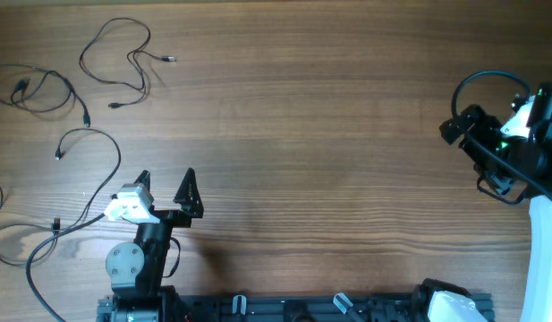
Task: Untangle cables
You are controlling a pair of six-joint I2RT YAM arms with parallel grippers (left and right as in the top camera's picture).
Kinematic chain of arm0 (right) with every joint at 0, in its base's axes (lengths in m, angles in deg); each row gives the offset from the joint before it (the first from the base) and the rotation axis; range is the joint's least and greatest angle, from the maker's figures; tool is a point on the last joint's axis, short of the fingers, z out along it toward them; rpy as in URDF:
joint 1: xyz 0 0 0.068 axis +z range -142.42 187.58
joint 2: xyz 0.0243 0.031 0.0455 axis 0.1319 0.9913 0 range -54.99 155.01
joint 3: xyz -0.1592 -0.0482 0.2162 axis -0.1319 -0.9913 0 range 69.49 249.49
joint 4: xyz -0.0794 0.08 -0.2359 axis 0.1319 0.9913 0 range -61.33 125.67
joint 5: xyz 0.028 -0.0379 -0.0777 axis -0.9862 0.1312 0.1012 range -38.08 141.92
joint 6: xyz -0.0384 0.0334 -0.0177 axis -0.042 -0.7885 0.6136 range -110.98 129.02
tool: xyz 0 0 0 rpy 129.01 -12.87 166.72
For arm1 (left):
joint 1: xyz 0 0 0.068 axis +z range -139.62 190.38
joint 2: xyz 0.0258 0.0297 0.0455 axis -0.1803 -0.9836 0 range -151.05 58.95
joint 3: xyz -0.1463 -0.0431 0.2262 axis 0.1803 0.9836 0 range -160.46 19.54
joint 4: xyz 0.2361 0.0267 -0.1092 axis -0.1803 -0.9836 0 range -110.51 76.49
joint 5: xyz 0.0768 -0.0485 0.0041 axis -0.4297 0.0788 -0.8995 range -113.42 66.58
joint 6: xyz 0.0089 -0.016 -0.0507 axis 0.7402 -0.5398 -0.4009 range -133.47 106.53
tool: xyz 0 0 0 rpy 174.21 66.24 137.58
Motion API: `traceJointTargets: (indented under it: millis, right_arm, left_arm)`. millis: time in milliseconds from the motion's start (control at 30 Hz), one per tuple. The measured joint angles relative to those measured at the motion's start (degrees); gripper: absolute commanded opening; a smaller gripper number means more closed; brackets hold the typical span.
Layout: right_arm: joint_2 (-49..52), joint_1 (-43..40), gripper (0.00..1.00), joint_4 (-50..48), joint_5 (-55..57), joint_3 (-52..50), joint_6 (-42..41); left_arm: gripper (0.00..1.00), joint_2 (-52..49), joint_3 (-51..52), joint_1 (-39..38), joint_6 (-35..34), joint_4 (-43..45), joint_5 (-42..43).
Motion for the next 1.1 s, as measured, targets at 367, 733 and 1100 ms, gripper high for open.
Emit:
traceJointTargets:
  millis: [367,733,1100]
  right_arm:
    - [-4.4,0.0,1.00,0.0,0.0,0.0,0.0]
    - [-11.6,0.0,1.00,0.0,0.0,0.0,0.0]
    - [-15.0,0.0,1.00,0.0,0.0,0.0,0.0]
  left_arm:
    - [1.00,0.0,0.0,0.0,0.0,0.0,0.0]
    - [1.00,0.0,0.0,0.0,5.0,-0.5,-5.4]
    - [1.00,0.0,0.0,0.0,15.0,-0.5,-5.3]
